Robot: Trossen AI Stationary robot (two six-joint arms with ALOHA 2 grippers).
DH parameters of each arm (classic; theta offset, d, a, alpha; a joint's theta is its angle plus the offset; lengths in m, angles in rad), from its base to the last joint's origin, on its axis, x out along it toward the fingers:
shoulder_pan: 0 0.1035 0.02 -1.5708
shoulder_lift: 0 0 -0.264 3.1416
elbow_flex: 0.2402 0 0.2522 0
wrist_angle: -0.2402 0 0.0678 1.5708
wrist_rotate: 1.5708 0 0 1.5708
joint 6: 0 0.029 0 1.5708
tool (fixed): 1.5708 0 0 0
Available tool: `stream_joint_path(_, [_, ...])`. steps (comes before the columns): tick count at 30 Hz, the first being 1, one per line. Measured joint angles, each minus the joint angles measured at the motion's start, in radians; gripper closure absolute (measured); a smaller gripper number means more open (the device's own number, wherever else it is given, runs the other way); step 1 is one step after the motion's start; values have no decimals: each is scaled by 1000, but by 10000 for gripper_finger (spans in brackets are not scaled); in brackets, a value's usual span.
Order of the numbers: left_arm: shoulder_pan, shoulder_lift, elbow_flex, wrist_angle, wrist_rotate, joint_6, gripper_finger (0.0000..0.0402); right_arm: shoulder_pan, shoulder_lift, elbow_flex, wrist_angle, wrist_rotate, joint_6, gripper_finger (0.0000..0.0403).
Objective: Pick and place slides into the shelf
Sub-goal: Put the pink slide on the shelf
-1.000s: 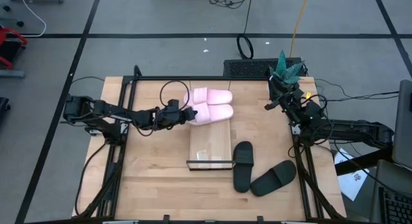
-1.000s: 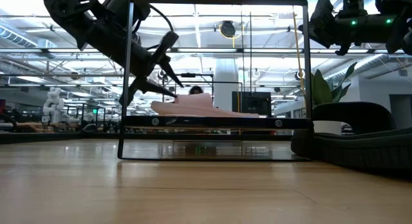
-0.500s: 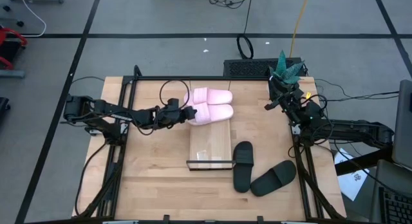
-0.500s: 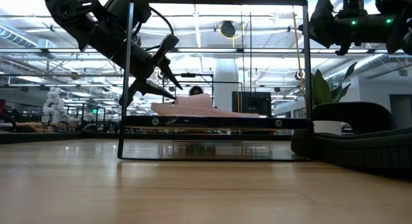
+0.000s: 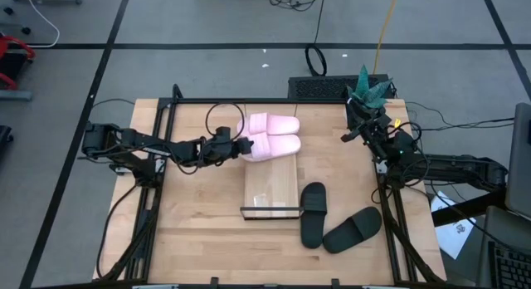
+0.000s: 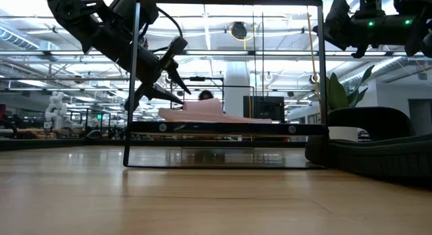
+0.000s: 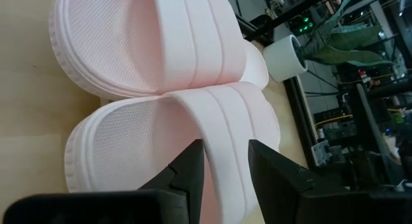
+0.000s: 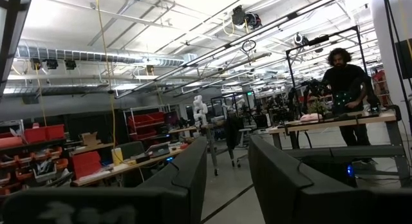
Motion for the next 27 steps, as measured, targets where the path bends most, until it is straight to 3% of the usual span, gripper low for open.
stream_joint_path(27, [0, 0, 0, 13, 8, 71, 285, 0, 0, 0, 0, 0, 0, 296])
